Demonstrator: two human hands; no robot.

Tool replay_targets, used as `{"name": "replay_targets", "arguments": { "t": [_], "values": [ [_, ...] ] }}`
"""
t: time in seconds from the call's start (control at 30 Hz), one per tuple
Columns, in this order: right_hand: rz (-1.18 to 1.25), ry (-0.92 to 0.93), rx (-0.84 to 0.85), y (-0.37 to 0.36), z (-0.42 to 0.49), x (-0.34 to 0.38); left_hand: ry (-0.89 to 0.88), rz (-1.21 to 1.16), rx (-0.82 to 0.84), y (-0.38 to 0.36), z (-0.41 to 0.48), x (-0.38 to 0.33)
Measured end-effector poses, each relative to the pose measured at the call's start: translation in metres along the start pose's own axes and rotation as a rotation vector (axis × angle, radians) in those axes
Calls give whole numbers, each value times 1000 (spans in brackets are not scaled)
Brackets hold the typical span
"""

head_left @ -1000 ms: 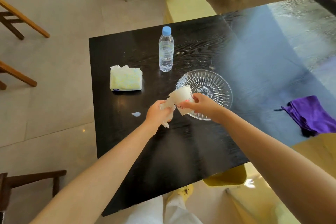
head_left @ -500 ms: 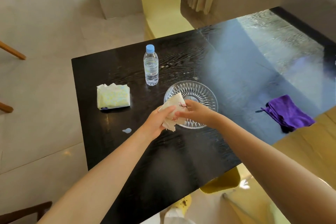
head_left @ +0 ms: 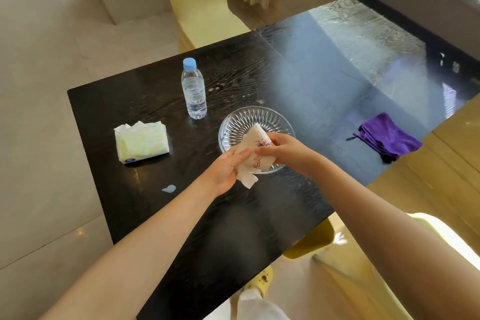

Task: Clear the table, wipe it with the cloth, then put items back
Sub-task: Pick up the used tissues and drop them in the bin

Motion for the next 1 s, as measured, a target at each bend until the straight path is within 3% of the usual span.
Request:
{"name": "replay_targets", "arguments": {
  "t": [0.27, 0.4, 0.57, 0.77, 0.9, 1.0],
  "values": [
    [14, -5, -174, 48, -46, -22, 51, 79, 29, -48, 11, 17],
    [60, -15, -207, 74, -69, -36, 53, 108, 131, -88, 14, 23],
    [117, -17, -286, 124, -109, -61, 130, 107, 18, -119, 28, 53],
    [343, -45, -204, 164, -159, -106, 234, 60, 49, -185, 34, 103],
    [377, -1, -251, 188, -187, -126, 220, 182, -10, -212, 39, 129],
    [311, 9, -339, 217, -209, -140, 123, 430, -116, -212, 49, 131]
  ]
}}
Point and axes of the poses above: each hand's wrist, its own z-axis towards the middle knuckle, its own y-axis out of the back of the hand, x = y × z, the point moved 6 cm from there along z, towards the middle knuckle, and after that the axes turned 14 degrees about z, right-handed, at the moved point
